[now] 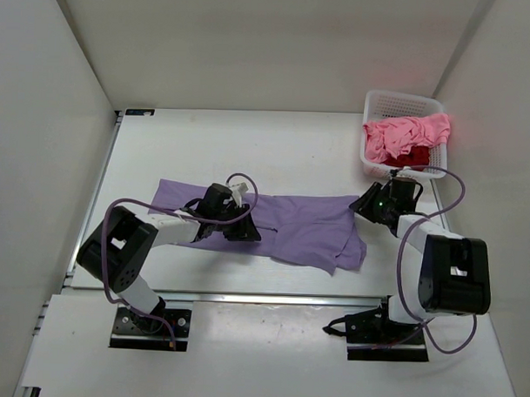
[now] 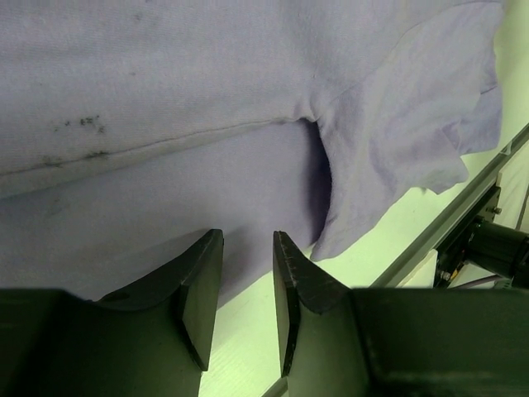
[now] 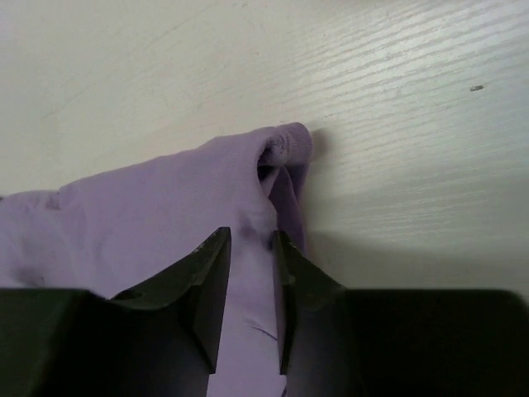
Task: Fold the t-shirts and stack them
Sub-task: Fold the other side of the tshirt into a rectangle
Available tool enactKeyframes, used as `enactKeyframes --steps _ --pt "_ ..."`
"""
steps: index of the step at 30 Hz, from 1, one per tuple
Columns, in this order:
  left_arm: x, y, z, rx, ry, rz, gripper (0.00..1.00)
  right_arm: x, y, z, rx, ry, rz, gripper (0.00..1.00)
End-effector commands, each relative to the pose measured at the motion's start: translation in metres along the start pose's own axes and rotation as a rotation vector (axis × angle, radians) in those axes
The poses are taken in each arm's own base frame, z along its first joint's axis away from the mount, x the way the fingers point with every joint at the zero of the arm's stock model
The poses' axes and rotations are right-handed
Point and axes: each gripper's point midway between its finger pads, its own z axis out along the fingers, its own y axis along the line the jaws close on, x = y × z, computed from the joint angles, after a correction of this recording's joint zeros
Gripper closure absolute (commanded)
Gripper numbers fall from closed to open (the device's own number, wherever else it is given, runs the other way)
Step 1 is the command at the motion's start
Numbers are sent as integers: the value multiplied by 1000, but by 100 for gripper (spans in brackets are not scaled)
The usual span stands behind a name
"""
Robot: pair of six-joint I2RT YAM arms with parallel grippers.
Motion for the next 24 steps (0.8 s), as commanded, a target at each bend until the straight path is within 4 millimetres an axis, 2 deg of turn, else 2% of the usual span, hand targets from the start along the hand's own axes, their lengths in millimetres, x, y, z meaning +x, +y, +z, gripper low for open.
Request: enactKeyframes --steps 1,3,5,7,12,14,16,19,21,22,24 --pt "-6 1 -2 16 -31 0 59 -10 7 6 -11 -16 -22 83" --pt "-4 7 -2 1 -30 -13 60 -12 11 7 -17 -21 -19 92" --pt "-4 10 -4 -1 -33 -22 60 -22 16 7 -9 -50 -45 91" --pt "-2 10 -5 2 -33 -26 61 -19 11 7 40 -30 -53 77" --pt "-2 13 -6 -1 -39 -31 61 1 -1 5 51 -18 -33 71" --pt "2 15 -6 -7 -28 -34 61 0 -6 5 64 -10 -22 73" --pt "0 16 -6 -7 -30 -38 61 -5 -8 6 70 -24 -18 79" --pt "3 17 -6 -13 -23 -37 62 -14 -4 7 53 -38 9 99" --pt "5 21 -7 -30 -24 -43 62 -31 7 6 33 -74 -22 100" --pt "5 23 -9 -33 -28 -49 62 -32 6 7 52 -73 -32 99" --pt "6 26 -10 -35 -26 -54 63 -47 14 7 55 -95 -57 99"
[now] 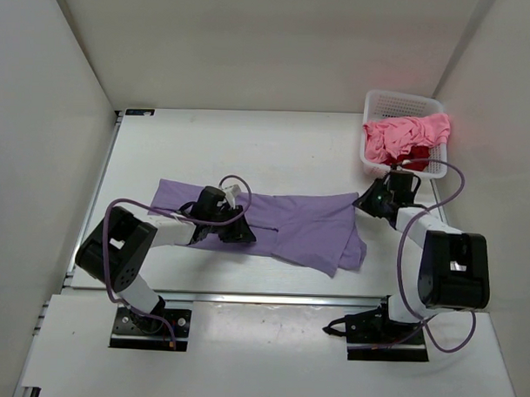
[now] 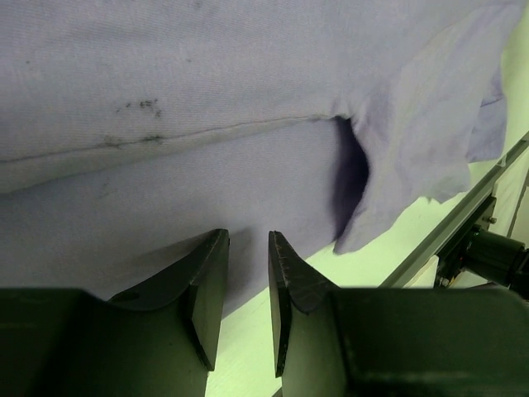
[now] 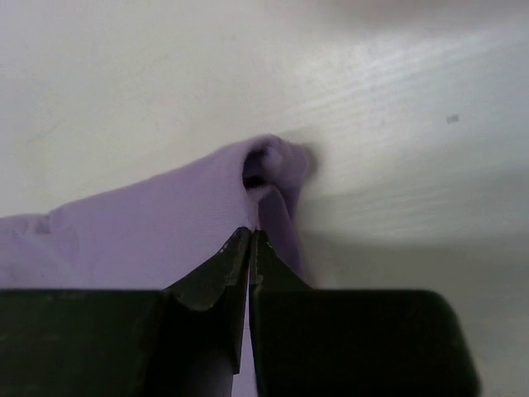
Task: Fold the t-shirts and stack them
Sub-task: Fold the other side of the tshirt into a rectangle, then rotate the tshirt 90 degrees
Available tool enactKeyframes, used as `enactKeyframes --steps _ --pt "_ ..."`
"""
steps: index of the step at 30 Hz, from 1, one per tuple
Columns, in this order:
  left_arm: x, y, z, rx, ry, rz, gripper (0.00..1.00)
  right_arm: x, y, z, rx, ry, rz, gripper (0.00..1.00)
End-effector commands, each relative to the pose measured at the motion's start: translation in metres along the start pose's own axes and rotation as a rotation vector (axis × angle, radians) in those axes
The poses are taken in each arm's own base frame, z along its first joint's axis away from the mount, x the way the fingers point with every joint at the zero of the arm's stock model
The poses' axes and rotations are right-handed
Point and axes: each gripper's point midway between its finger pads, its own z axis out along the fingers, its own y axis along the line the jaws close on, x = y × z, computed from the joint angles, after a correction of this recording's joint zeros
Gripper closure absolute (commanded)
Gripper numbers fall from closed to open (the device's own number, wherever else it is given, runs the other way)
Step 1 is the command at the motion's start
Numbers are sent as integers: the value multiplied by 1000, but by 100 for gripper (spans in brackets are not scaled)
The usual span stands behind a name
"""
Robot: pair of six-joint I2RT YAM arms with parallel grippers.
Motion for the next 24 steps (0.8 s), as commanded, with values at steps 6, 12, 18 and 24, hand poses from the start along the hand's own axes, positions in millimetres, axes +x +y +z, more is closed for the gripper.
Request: enactKeyframes --steps 6,12,18,24 --pt "7 15 -8 -45 -3 -13 63 -49 17 6 -15 -86 -50 100" --pt "10 16 -9 -46 4 -11 63 -45 11 23 2 -49 -39 95" --pt "-2 5 -18 -8 -20 -20 63 -52 16 2 47 -83 -63 75" --pt "-77 -36 -51 48 -211 20 60 -5 67 -17 -42 -30 -171 89"
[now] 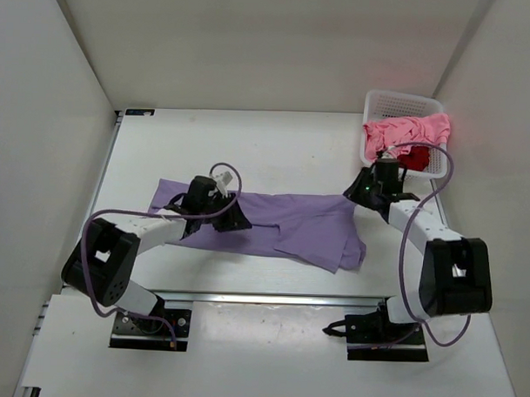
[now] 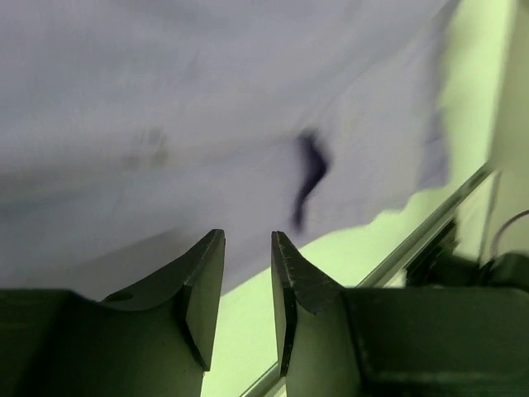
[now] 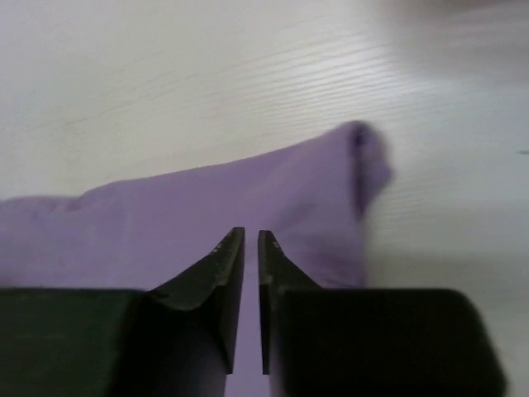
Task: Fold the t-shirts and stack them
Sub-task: Rotate the tshirt 90 degrees
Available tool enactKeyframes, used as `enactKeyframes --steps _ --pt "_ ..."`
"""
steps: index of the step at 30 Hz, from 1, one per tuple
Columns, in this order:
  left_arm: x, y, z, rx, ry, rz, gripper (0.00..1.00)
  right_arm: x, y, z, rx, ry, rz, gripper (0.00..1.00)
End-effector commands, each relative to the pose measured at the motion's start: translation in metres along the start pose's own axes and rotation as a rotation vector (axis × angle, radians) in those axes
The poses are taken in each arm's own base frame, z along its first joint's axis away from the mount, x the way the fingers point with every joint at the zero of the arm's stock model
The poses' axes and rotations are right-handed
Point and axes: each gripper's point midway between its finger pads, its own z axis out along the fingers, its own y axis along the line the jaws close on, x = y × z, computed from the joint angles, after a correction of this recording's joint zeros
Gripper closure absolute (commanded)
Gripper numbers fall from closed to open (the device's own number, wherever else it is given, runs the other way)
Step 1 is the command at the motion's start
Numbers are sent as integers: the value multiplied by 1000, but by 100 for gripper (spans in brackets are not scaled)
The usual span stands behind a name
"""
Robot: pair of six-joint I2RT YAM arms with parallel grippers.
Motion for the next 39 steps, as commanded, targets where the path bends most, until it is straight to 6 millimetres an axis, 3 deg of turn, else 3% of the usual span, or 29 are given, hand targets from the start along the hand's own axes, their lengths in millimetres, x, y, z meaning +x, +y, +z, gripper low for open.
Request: enactKeyframes --steps 1,2,4,6,7,8,9,13,15,17,19,21,22,23,25,26,28,29,30,31,32,35,37,38,39 --pt "-68 -34 -26 53 -192 38 59 32 36 -10 -76 30 -48 93" --pt "-83 -26 -27 32 -228 7 60 48 40 -7 -96 56 -38 99" --pt "-100 -3 -23 38 -252 -89 63 70 42 0 -112 109 -29 100" --pt "-92 27 -18 28 -245 -247 67 79 40 4 -115 150 -14 99" --pt "-106 34 -22 46 -295 -273 69 83 37 6 -112 159 -17 100" --pt "-95 46 -23 50 -291 -348 70 87 35 6 -105 162 -19 100" --pt "-101 56 -29 48 -347 -371 69 95 33 6 -98 176 -27 100" --pt "-105 121 -51 -116 -475 -523 65 101 24 16 -69 213 1 100" --pt "-95 143 -59 -112 -488 -631 66 102 26 28 -69 244 20 100" --pt "-84 151 -57 -89 -450 -698 70 85 32 42 -77 234 37 100" --pt "-73 142 -59 -72 -430 -704 74 69 42 60 -95 247 67 100" --pt "-73 129 -66 -93 -439 -624 71 36 71 89 -165 236 79 100" --pt "-71 122 -71 -115 -431 -561 71 44 73 103 -168 298 109 99" --pt "-70 115 -79 -132 -437 -523 69 17 97 107 -238 277 101 100" --pt "-66 107 -89 -141 -450 -446 62 -9 119 137 -287 298 118 100" --pt "-50 96 -82 -135 -386 -420 62 -14 132 136 -326 324 112 100" --pt "-40 82 -76 -94 -338 -378 61 -40 162 154 -396 309 79 100" --pt "-40 69 -74 -52 -337 -350 60 -41 166 157 -407 325 82 100" --pt "-38 67 -72 -43 -341 -345 59 -62 170 167 -425 287 75 100" --pt "-44 56 -72 -28 -355 -295 60 -72 181 169 -451 280 57 100" --pt "-45 56 -71 -64 -357 -242 59 -75 179 167 -449 292 54 100" --pt "-86 28 -79 -105 -422 -89 68 -94 186 142 -422 237 -70 100" --pt "-107 11 -82 -84 -467 -44 79 -91 182 107 -371 186 -184 100" --pt "-117 3 -81 -72 -479 -30 80 -102 194 82 -358 98 -245 100" --pt "-118 -4 -75 -54 -459 -12 81 -74 173 87 -296 122 -254 100"
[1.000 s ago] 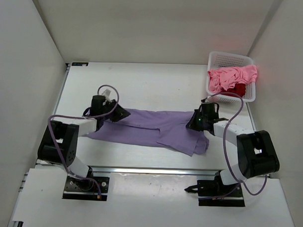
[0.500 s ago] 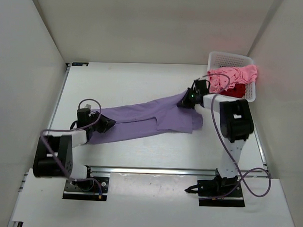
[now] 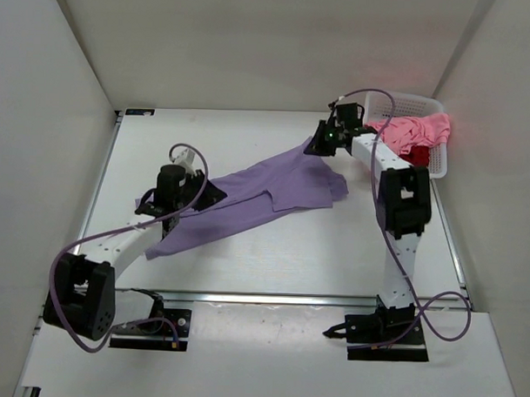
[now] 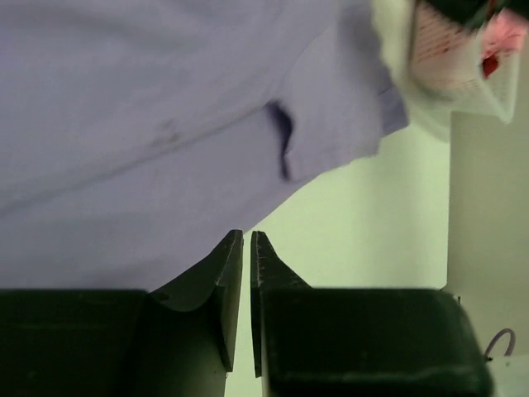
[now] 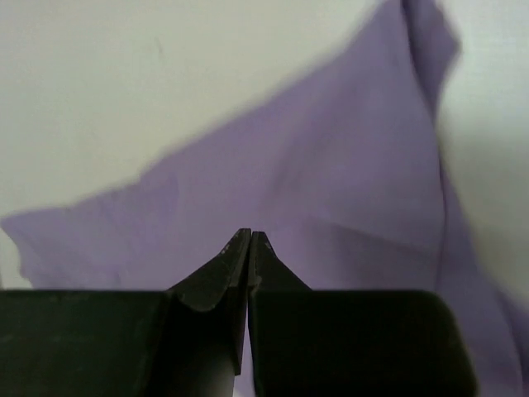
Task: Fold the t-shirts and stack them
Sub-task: Rotate the tshirt 90 degrees
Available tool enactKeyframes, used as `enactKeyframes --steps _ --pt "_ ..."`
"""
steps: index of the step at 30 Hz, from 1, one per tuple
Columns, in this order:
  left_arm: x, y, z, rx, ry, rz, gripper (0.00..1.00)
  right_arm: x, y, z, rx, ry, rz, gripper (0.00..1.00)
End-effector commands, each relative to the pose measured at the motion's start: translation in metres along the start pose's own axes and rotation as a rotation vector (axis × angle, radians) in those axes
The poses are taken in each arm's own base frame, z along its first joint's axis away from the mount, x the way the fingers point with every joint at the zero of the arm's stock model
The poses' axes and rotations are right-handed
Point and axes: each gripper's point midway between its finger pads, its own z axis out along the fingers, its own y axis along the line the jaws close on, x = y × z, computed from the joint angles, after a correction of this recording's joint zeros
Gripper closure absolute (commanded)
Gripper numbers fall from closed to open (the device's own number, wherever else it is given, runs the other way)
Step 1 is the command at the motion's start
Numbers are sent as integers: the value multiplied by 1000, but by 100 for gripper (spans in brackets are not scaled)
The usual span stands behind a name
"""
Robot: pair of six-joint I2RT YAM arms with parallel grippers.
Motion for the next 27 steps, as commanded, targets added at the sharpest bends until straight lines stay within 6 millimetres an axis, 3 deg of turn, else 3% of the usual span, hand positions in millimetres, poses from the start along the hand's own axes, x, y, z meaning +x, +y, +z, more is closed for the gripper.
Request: enactKeyframes --steps 1,2,4,8,10,14,19,21,22,24,25,27 --pt "-35 -36 9 48 -75 123 81 27 18 -62 106 -64 -179 100" --pt "-27 -45 15 58 -39 159 82 25 21 -71 152 -118 -205 100" --pt "-3 -60 21 71 51 225 90 62 -2 -69 199 -20 -164 100" --pt "21 -85 15 171 126 254 88 111 -20 -75 196 93 -111 100" --pt "30 -96 7 268 172 234 85 118 -28 -81 248 70 -138 99" --pt "36 -88 2 256 178 244 86 134 -49 -72 270 150 -82 100" --pt "35 -72 -2 200 183 230 86 130 -60 -43 239 233 -44 100" --pt "33 -65 -1 179 180 217 85 118 -60 -18 208 253 -26 100" --pt "35 -64 -2 188 184 210 84 129 -72 -7 218 301 3 100" --pt "34 -60 -3 182 176 197 82 90 -61 11 169 256 -5 99" --pt "31 -56 -4 179 171 188 81 98 -64 24 166 300 15 100" --pt "27 -53 -6 168 154 182 81 40 -45 38 120 200 -27 100"
